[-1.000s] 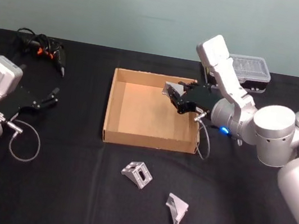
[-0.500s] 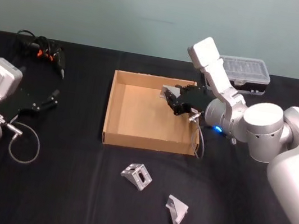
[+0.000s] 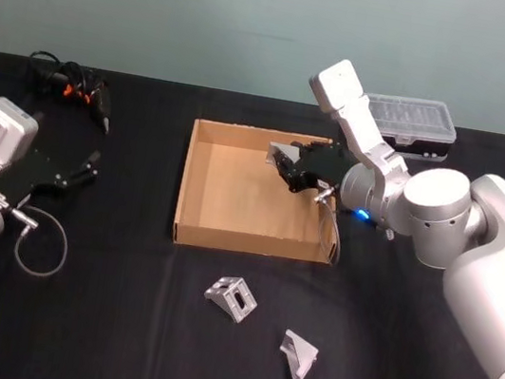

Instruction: Use one hand to pick up the angle iron from the table and place it into the box.

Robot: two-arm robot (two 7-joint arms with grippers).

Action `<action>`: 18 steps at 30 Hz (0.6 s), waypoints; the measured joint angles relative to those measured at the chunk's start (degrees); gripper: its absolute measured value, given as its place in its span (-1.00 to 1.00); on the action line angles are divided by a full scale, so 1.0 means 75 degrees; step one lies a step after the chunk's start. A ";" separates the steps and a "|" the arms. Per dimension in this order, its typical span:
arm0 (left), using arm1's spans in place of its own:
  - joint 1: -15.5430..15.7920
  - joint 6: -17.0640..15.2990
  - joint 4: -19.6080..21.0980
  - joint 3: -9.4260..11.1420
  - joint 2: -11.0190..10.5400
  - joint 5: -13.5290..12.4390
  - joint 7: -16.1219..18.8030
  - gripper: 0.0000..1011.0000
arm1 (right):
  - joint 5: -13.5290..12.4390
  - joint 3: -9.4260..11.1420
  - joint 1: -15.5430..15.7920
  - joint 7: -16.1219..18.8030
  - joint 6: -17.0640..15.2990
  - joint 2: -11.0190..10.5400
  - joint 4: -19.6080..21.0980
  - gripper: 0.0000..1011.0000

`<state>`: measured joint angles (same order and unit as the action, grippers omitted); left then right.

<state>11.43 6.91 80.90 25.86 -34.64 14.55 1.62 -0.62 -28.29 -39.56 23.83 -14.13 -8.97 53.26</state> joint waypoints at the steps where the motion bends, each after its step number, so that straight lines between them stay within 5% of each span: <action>1: 0.0000 0.0000 0.0000 0.0000 0.0000 0.0000 0.0000 1.00 | 0.0009 0.0002 -0.0013 0.0003 0.0003 0.0011 -0.0027 -0.40; 18: 0.0000 0.0000 0.0000 0.0000 0.0000 0.0000 0.0000 1.00 | 0.0215 -0.0015 -0.0302 0.0105 0.0015 0.0233 -0.0598 -0.40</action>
<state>11.43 6.91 80.90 25.86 -34.65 14.55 1.62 0.99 -28.40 -41.82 24.61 -14.02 -7.22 48.78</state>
